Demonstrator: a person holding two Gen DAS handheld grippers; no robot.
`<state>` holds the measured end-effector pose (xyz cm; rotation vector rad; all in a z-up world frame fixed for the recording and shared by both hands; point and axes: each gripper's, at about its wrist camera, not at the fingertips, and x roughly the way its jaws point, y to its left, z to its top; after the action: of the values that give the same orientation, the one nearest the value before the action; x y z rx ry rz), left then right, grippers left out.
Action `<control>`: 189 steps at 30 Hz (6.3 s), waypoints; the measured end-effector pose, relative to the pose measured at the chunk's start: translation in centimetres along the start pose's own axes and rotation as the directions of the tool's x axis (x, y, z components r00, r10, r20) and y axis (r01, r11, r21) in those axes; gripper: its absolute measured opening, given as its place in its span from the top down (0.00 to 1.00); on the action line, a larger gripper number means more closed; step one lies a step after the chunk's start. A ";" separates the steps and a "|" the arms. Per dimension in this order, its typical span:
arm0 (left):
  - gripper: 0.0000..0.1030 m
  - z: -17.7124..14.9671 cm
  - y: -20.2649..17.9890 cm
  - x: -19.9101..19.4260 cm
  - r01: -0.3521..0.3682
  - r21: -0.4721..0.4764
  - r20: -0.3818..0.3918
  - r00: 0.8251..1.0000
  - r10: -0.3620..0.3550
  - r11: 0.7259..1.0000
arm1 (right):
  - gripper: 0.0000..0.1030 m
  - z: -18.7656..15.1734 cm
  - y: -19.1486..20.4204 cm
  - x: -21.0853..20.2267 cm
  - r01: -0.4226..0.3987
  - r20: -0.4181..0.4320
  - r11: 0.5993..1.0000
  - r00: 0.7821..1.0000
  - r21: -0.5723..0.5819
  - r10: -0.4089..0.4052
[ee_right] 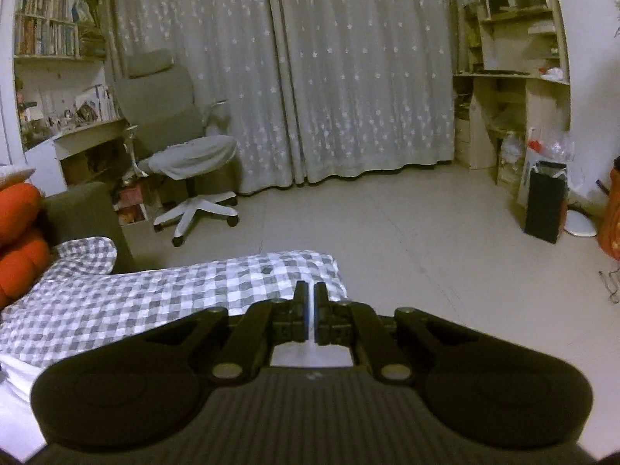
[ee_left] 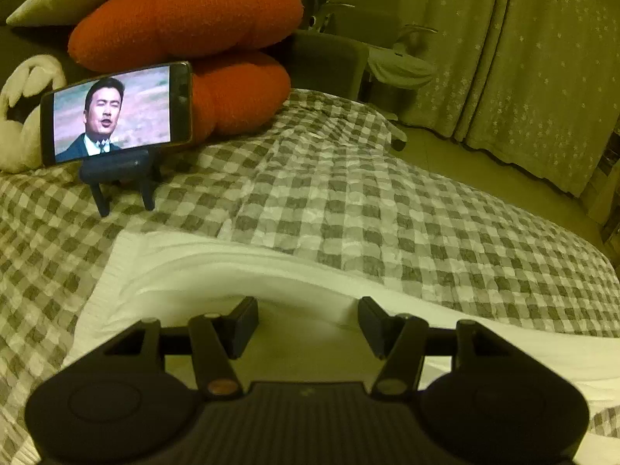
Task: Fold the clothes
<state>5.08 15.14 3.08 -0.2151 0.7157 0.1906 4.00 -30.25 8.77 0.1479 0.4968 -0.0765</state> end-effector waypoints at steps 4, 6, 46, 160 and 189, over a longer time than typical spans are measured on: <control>0.43 0.2 0.3 0.2 -0.006 -0.011 0.010 1.000 0.006 1.000 | 0.99 0.3 0.1 2.0 0.035 -0.022 0.999 0.999 -0.002 -0.035; 0.43 0.2 0.2 0.3 -0.007 -0.007 0.013 1.000 0.007 1.000 | 0.99 0.5 0.0 2.9 0.053 -0.023 0.999 0.998 -0.013 -0.053; 1.00 1.7 -1.6 2.9 -0.106 0.006 0.152 0.983 0.104 0.994 | 0.99 1.2 2.3 9.2 0.253 0.035 0.967 0.967 -0.027 -0.252; 0.84 1.2 15.9 -0.7 -0.085 -0.404 0.144 0.977 0.155 0.911 | 0.62 -6.1 32.3 5.3 -0.536 -0.265 0.568 0.829 -0.625 0.492; 1.00 0.4 14.0 1.7 -0.173 -0.231 0.050 0.981 0.189 0.958 | 1.00 -8.1 31.7 5.0 -0.479 -0.299 0.550 0.872 -0.684 0.388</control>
<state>3.17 28.86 0.38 -0.3584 0.6422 0.4539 8.05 2.12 3.26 -0.5525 0.5580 0.6450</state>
